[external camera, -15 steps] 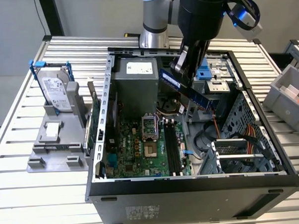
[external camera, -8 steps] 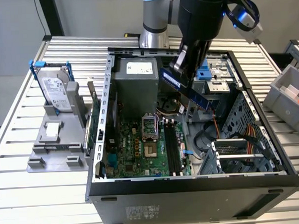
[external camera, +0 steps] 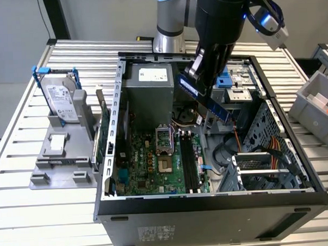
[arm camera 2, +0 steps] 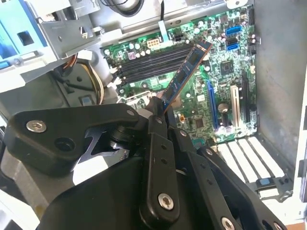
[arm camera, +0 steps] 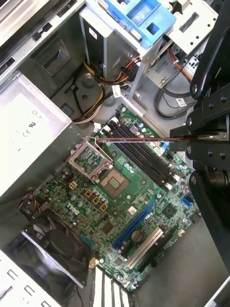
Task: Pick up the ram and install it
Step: 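Pick up the ram and move it above insertion slot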
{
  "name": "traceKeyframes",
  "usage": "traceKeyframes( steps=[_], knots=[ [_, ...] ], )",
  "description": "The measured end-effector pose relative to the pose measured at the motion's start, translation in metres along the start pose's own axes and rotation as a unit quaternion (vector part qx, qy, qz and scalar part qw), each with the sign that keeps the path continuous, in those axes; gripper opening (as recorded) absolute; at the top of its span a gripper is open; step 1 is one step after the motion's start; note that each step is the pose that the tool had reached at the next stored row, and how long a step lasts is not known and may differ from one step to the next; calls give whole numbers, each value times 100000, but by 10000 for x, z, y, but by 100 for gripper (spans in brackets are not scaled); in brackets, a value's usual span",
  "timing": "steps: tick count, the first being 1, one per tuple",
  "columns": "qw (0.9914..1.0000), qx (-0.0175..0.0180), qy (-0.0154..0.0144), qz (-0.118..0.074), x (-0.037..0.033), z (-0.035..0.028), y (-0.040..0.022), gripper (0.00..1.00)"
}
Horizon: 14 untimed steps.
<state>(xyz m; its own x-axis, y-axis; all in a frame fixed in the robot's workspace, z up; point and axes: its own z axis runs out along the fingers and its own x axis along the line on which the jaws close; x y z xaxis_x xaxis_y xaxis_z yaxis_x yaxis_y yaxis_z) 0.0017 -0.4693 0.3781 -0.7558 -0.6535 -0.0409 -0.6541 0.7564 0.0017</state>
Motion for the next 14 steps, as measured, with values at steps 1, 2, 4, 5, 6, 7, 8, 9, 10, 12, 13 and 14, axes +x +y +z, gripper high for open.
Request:
traceKeyframes(
  steps=[1,2,4,5,6,7,8,9,10,12,13,14],
  knots=[
    [99999,19,-1,410,0,0,0,0],
    [99997,35,0,802,0,0,0,0],
    [99988,67,-4,1577,0,0,0,0],
    [99980,82,-5,1978,0,0,0,0],
    [99972,98,-4,2362,0,0,0,0],
    [99962,115,-4,2740,0,0,0,0],
    [99951,130,-7,3123,0,0,0,0],
    [99938,144,-8,3528,0,0,0,0],
    [99923,159,-10,3920,0,0,0,0],
    [99887,195,-10,4748,0,0,0,0],
    [99867,211,-11,5159,0,0,0,0],
    [99844,230,-9,5579,0,0,0,0]
  ],
)
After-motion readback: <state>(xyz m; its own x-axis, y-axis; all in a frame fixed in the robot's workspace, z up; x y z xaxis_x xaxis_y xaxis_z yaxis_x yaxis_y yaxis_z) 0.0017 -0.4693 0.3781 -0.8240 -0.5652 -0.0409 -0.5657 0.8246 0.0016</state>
